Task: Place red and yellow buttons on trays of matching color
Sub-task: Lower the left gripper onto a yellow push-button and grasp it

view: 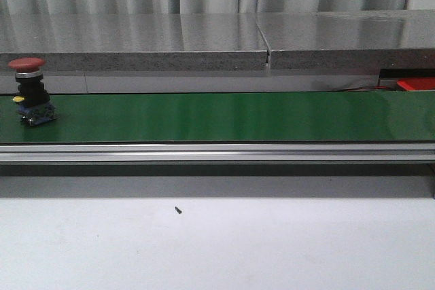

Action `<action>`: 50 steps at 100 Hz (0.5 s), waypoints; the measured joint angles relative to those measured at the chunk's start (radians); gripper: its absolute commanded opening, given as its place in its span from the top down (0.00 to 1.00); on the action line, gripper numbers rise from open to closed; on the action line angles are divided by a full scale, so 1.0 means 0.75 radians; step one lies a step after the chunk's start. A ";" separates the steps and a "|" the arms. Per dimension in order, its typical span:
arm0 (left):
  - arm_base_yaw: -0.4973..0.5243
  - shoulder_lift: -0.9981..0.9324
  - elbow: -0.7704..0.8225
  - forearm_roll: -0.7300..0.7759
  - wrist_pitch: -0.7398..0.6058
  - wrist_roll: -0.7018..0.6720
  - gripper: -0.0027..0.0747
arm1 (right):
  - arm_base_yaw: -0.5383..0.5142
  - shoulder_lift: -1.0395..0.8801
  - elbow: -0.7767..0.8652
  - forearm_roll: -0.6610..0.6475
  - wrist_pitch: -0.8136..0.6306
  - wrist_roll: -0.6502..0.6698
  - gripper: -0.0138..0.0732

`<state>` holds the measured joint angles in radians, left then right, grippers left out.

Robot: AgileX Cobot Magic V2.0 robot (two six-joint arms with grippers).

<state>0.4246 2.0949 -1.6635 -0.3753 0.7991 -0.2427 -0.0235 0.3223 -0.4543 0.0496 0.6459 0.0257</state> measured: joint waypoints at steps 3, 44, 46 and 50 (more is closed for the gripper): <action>0.000 -0.017 0.000 0.000 0.000 0.012 0.61 | 0.000 0.000 0.000 0.000 0.000 0.000 0.92; 0.006 -0.311 0.034 -0.003 0.158 0.252 0.61 | 0.000 0.000 0.000 0.000 0.000 0.000 0.92; 0.004 -0.328 0.044 -0.003 0.164 0.264 0.61 | 0.000 0.000 0.000 0.000 0.000 0.000 0.92; 0.000 -0.355 0.067 -0.005 0.174 0.284 0.61 | 0.000 0.000 0.000 0.000 0.000 0.000 0.92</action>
<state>0.4245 1.8284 -1.6130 -0.3790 0.9298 -0.0293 -0.0235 0.3223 -0.4543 0.0496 0.6459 0.0257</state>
